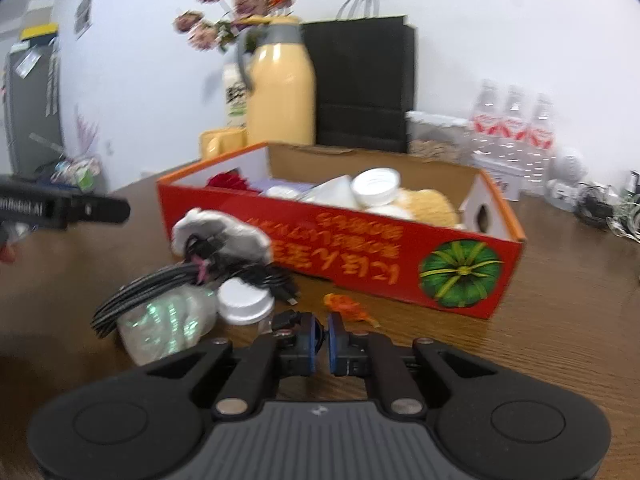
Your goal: Organize objects
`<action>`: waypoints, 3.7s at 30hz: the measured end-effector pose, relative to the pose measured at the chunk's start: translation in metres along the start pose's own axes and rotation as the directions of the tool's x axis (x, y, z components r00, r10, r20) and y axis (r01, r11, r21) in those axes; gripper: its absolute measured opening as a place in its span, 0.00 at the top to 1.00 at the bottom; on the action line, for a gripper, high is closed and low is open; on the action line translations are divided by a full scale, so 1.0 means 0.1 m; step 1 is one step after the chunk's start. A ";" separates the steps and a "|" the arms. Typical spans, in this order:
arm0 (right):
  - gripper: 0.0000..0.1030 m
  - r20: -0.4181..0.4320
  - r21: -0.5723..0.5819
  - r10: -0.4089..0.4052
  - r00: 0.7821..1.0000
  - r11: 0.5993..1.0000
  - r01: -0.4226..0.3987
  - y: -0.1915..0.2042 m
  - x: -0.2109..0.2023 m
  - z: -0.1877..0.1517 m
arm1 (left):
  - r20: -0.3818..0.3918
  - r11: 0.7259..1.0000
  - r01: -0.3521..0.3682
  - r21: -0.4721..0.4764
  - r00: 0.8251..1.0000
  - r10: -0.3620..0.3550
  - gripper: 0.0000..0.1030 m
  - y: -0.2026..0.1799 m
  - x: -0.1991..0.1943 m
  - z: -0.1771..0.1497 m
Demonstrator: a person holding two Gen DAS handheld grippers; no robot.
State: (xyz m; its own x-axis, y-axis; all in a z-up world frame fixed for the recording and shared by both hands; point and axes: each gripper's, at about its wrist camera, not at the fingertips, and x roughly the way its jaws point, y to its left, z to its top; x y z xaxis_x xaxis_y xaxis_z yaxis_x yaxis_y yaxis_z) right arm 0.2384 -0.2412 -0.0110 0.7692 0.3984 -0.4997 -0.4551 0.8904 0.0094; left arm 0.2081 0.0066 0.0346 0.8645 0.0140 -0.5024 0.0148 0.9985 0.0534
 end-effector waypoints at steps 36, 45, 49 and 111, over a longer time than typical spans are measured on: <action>0.96 0.122 0.057 -0.046 0.991 0.998 0.039 -0.07 -0.22 0.15 | 0.218 0.945 0.150 0.292 0.951 -0.219 0.94 -0.39 -0.34 0.29; 0.96 0.236 0.033 -0.042 0.971 0.999 0.035 -0.05 -0.16 0.71 | 0.181 0.956 0.279 0.088 0.940 -0.291 0.94 -0.34 -0.01 0.76; 0.96 0.265 0.038 -0.040 0.964 0.999 0.031 -0.08 0.02 0.97 | 0.149 0.948 0.316 -0.033 0.940 -0.308 0.94 -0.23 0.30 0.94; 0.00 0.159 0.120 -0.188 0.969 0.978 0.170 -0.32 0.30 1.01 | 0.239 0.996 0.059 -0.070 0.970 -0.041 0.00 -0.19 0.38 0.78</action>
State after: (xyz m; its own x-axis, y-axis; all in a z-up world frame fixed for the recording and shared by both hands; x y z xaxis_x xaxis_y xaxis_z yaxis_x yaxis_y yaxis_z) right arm 0.3215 -0.2352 0.0612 0.9025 0.2535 -0.3483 -0.2602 0.9651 0.0282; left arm 0.2798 -0.0160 0.0815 0.9581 -0.0401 -0.2835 0.0308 0.9988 -0.0374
